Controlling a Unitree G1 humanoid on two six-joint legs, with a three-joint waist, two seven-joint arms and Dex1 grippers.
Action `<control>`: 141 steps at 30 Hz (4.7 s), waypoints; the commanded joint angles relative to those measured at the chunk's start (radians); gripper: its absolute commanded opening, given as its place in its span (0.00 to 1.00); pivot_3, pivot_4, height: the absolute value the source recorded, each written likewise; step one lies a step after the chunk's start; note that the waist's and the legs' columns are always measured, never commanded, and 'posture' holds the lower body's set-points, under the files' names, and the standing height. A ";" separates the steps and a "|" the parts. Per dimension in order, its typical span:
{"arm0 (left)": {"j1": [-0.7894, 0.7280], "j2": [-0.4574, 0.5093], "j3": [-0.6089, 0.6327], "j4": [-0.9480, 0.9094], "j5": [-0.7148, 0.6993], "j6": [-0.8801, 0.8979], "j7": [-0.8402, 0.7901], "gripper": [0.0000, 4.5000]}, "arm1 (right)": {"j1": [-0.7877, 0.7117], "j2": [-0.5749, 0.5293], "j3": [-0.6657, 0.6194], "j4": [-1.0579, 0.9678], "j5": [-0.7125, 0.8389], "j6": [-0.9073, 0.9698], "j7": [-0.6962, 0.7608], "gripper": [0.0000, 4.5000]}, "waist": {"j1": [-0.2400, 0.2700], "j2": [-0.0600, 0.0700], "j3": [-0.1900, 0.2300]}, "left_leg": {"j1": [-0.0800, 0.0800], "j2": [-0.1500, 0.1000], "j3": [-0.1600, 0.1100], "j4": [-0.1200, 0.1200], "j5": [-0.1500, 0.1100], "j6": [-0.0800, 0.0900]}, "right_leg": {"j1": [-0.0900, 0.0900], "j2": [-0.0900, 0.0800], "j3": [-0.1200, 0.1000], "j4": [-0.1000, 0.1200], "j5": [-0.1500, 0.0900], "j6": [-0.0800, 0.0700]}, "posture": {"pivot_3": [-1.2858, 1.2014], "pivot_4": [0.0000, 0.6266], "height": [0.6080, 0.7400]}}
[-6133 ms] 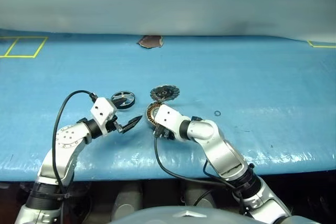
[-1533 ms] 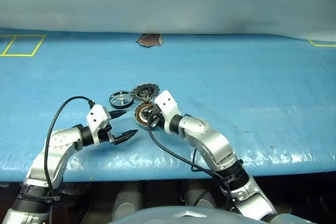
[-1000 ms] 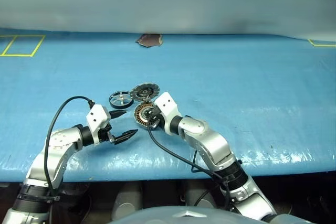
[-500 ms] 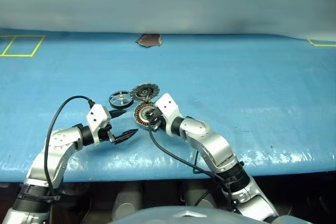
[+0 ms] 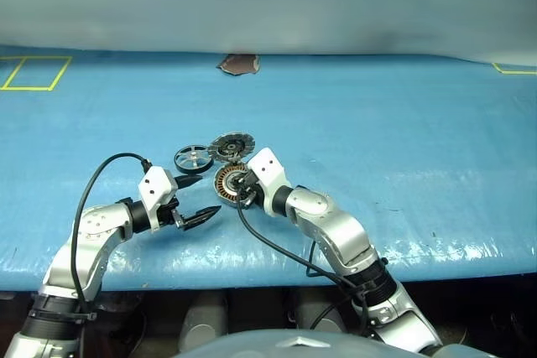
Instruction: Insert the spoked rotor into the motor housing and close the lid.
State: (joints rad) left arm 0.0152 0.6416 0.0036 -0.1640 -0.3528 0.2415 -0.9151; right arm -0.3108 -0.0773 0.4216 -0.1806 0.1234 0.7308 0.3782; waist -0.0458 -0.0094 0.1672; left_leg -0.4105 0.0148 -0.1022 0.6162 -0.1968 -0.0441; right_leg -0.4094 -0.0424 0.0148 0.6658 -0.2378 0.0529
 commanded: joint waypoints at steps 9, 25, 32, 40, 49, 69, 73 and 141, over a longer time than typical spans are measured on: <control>-0.005 0.002 0.018 -0.019 0.005 -0.031 0.004 1.00 | -0.018 -0.001 -0.007 -0.001 -0.008 -0.021 0.002 0.24 | 0.000 0.000 0.000 | 0.000 0.000 0.000 0.000 0.000 0.000 | 0.000 0.000 0.000 0.000 0.000 0.000 | 0.52 0.24 1.00; -0.015 -0.001 0.011 -0.009 0.011 -0.038 0.002 1.00 | -0.012 0.027 -0.036 -0.050 0.016 -0.043 0.010 0.57 | 0.000 0.000 0.000 | 0.000 0.000 0.000 0.000 0.000 0.000 | 0.000 0.000 0.000 0.000 0.000 0.000 | 0.52 0.24 1.00; -0.013 -0.007 0.014 -0.008 0.018 -0.039 0.002 1.00 | -0.010 0.041 -0.047 -0.020 0.025 -0.056 0.012 0.22 | 0.000 0.000 0.000 | 0.000 0.000 0.000 0.000 0.000 0.000 | 0.000 0.000 0.000 0.000 0.000 0.000 | 0.52 0.24 1.00; -0.006 -0.009 0.019 -0.014 0.023 -0.037 0.008 1.00 | -0.013 0.046 -0.043 0.013 0.019 -0.058 0.017 0.00 | 0.000 0.000 0.000 | 0.000 0.000 0.000 0.000 0.000 0.000 | 0.000 0.000 0.000 0.000 0.000 0.000 | 0.52 0.24 1.00; -0.003 -0.009 0.021 -0.016 0.025 -0.039 0.012 1.00 | -0.016 0.046 -0.030 0.077 0.003 -0.057 0.019 0.00 | 0.000 0.000 0.000 | 0.000 0.000 0.000 0.000 0.000 0.000 | 0.000 0.000 0.000 0.000 0.000 0.000 | 0.52 0.24 1.00; -0.011 -0.007 0.016 -0.007 0.026 -0.037 0.016 1.00 | -0.012 0.002 -0.004 -0.045 -0.029 -0.038 0.024 0.00 | -0.004 0.000 0.000 | 0.001 0.000 0.000 0.000 0.000 0.000 | 0.000 0.000 0.000 0.000 0.000 0.000 | 0.52 0.24 1.00; -0.015 -0.008 0.014 -0.004 0.026 -0.038 0.015 1.00 | -0.006 0.001 0.009 -0.042 -0.030 -0.035 0.029 0.00 | -0.005 0.000 0.000 | 0.001 0.000 0.000 0.000 0.000 0.000 | 0.000 0.000 0.000 0.000 0.000 0.000 | 0.52 0.24 1.00; -0.396 0.076 -0.028 0.185 0.133 0.311 0.161 1.00 | 0.175 -0.074 -0.110 -0.282 0.054 -0.062 -0.020 0.00 | 0.004 -0.001 0.000 | -0.001 0.000 0.000 0.003 0.000 0.000 | 0.000 0.001 0.000 0.000 0.001 0.002 | 0.52 0.24 1.00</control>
State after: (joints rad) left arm -0.3608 0.7016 -0.0194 0.0127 -0.2364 0.5559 -0.7453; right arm -0.1297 -0.1564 0.3160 -0.4399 0.1699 0.6859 0.3622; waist -0.0415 -0.0100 0.1671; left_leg -0.4113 0.0152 -0.1021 0.6193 -0.1967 -0.0442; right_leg -0.4091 -0.0415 0.0152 0.6662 -0.2364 0.0547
